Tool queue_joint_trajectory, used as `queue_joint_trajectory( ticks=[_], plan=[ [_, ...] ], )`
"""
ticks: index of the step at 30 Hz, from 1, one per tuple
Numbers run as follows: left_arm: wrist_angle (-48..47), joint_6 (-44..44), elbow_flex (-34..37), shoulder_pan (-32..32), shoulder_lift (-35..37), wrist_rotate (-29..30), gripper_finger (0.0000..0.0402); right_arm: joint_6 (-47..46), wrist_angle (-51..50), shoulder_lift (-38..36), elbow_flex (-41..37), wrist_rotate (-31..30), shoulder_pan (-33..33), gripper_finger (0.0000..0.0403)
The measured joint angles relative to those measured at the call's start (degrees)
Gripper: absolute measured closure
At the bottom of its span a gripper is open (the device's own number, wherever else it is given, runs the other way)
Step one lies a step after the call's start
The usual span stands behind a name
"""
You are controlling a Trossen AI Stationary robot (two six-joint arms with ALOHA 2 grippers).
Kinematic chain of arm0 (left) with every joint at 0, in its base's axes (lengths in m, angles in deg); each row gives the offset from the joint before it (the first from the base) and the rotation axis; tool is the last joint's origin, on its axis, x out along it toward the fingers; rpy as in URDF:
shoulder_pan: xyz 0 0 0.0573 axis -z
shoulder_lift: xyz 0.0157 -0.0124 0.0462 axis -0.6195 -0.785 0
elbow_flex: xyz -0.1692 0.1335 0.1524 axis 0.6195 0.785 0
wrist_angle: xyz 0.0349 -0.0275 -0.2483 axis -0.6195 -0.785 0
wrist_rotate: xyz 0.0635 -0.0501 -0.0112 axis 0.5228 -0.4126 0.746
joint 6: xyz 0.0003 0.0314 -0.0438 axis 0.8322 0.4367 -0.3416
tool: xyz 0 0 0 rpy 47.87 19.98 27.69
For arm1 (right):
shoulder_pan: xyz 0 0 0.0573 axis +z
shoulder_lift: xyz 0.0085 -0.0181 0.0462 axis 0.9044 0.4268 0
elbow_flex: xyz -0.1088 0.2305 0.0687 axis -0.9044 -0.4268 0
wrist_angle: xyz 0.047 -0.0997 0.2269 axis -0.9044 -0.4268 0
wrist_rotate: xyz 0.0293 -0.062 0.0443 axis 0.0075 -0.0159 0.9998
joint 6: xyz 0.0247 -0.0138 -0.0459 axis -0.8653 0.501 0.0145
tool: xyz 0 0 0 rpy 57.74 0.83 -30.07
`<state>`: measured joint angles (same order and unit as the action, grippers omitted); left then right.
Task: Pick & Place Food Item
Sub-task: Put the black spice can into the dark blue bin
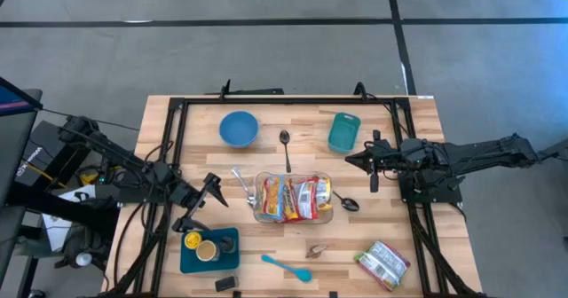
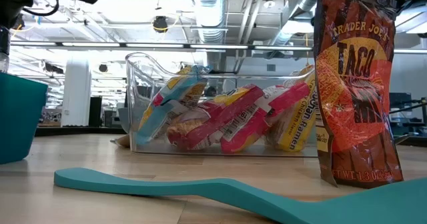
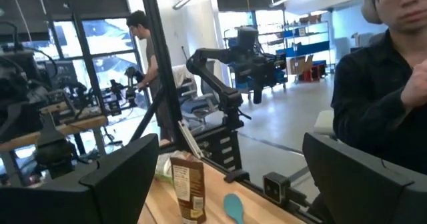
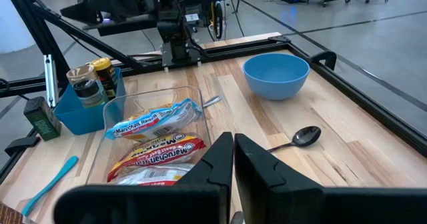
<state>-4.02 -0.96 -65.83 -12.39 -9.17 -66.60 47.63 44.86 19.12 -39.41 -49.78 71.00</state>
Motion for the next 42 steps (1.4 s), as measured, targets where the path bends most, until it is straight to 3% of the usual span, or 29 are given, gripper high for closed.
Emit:
queue_joint_trajectory(
  ticks=[10,17,25,42],
  plan=[
    [0.26,-3.89,-3.99,0.04,-2.94,1.15,0.0037,0.00,0.01,0.00,0.00,0.00,0.06,0.0393],
    [0.30,-11.42,-10.24,0.04,-8.54,2.02,0.0037,0.00,0.01,0.00,0.00,0.00,0.04,0.0393],
    [-0.04,-17.80,-15.52,0.77,-14.46,7.67,0.0037,0.00,0.00,0.00,0.00,0.02,0.04,0.0393],
    [-25.04,-18.99,-27.95,10.96,-16.08,25.20,0.0037,0.00,-0.01,0.00,0.00,0.01,-0.02,0.0393]
  ],
)
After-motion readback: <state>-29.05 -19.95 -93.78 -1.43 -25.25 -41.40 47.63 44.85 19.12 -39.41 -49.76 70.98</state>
